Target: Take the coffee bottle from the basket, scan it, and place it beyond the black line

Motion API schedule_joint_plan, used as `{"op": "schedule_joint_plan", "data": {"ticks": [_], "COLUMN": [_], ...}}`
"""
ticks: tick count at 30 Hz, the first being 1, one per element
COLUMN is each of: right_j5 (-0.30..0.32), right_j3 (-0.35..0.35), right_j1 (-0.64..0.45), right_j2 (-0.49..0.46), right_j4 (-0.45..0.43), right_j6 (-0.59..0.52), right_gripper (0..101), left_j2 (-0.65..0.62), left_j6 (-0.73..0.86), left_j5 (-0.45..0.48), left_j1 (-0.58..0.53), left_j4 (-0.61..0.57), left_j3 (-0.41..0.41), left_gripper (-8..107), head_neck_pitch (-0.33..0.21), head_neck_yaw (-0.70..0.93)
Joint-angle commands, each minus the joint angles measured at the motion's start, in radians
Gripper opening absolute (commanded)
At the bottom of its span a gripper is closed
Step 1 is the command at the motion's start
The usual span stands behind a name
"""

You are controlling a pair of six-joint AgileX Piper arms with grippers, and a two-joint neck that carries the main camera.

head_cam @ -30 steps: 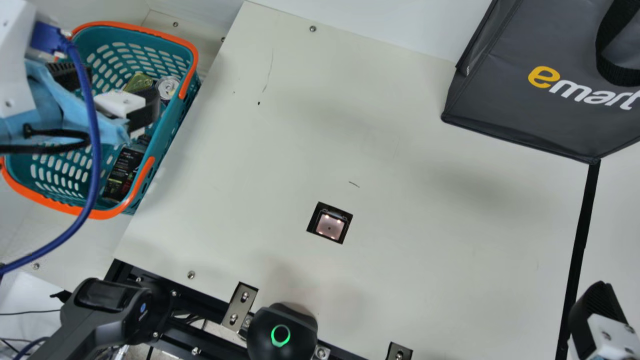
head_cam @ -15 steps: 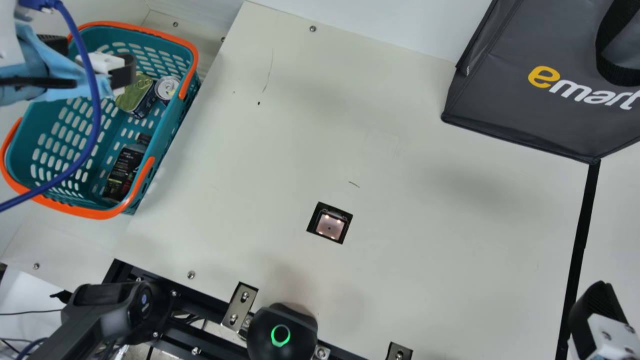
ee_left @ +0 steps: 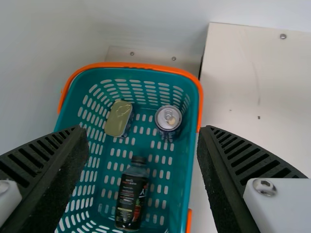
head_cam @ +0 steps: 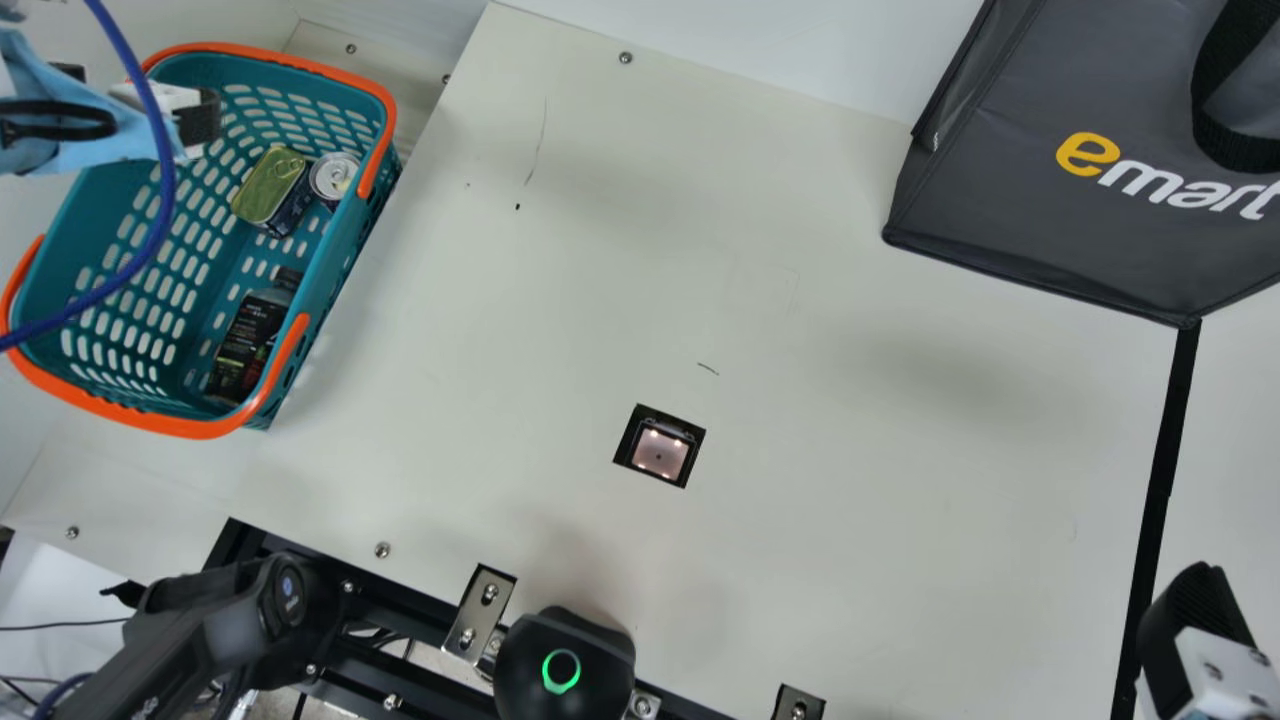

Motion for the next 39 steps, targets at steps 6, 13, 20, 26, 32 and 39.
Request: {"op": "schedule_joint_plan", "data": {"ticks": [6,13,20,26,32,39], "right_j5": [0.000,0.000,0.002,0.002,0.002,0.002], "right_j3": [0.000,0.000,0.000,0.000,0.000,0.000], "right_j1": [0.000,0.000,0.000,0.000,0.000,0.000], "right_j2": [0.000,0.000,0.000,0.000,0.000,0.000], "right_j4": [0.000,0.000,0.000,0.000,0.000,0.000], "right_j6": [0.000,0.000,0.000,0.000,0.000,0.000], "right_gripper": [91,91,91,91,91,91], "left_j2": [0.034,0.056,0.081,0.103,0.116,0.139], "left_j6": [0.072,0.166,0.239,0.278,0.319,0.369], "left_j5": [-0.034,-0.064,-0.093,-0.121,-0.147,-0.180], "left_j1": [0.070,0.132,0.184,0.213,0.230,0.248], "left_j4": [-0.027,-0.064,-0.087,-0.099,-0.112,-0.130], "left_j3": [0.016,0.046,0.082,0.115,0.155,0.197], "left_gripper": [90,90,90,90,90,90], "head_neck_pitch": [-0.027,-0.027,-0.027,-0.027,-0.027,-0.027], "head_neck_yaw": [0.002,0.002,0.002,0.002,0.002,0.002]}}
